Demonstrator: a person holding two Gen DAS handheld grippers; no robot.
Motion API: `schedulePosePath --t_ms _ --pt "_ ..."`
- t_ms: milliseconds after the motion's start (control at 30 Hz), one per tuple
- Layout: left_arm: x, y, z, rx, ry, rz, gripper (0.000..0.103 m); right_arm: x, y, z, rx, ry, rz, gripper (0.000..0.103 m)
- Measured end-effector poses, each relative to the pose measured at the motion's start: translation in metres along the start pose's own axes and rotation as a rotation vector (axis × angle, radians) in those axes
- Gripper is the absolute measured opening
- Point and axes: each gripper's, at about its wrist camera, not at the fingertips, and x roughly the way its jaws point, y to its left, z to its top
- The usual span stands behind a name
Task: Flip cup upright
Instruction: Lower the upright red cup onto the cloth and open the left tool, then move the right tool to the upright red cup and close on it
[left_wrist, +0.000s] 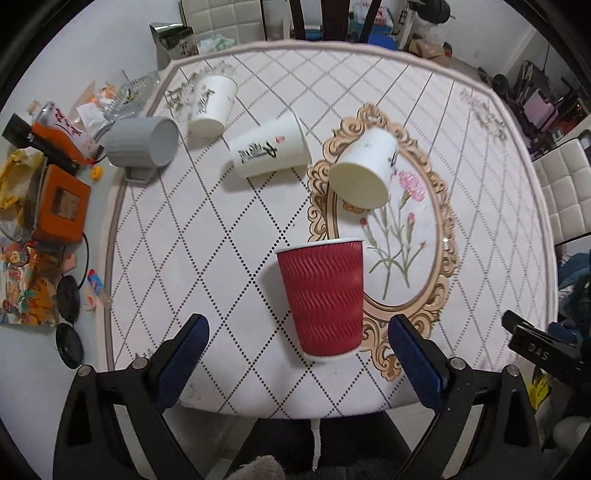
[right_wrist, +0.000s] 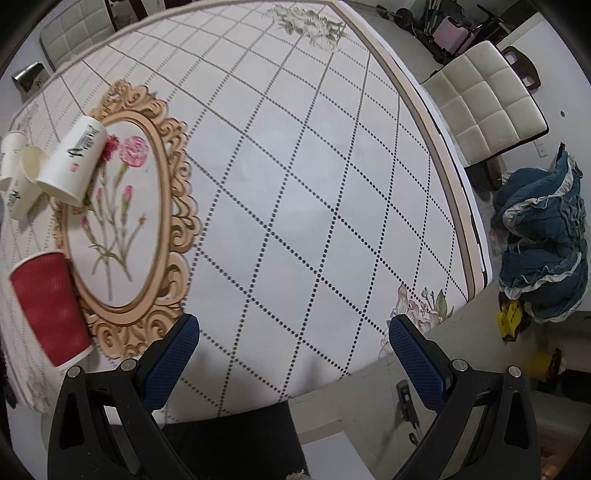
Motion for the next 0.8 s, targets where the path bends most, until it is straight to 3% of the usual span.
schedulePosePath --t_ms 167,300,567,800 --pt "-0.025 0.019 -0.001 -0.031 -0.052 0.005 0.099 -0.028 0.012 -0.005 -0.013 -0.040 0.048 0.103" --pt "-0.028 0.056 -0.007 -0.085 -0.056 0.027 0.099 -0.049 0.039 -0.009 -0.067 -0.066 0.092 0.103" --pt "0.016 0.123 -0.039 -0.173 0.025 0.144 0.099 -0.064 0.131 -0.013 -0.250 -0.085 0.140 0.103" --pt "0.053 0.159 -0.060 -0.234 0.091 0.183 0.099 -0.042 0.200 -0.022 -0.364 -0.048 0.127 0.103"
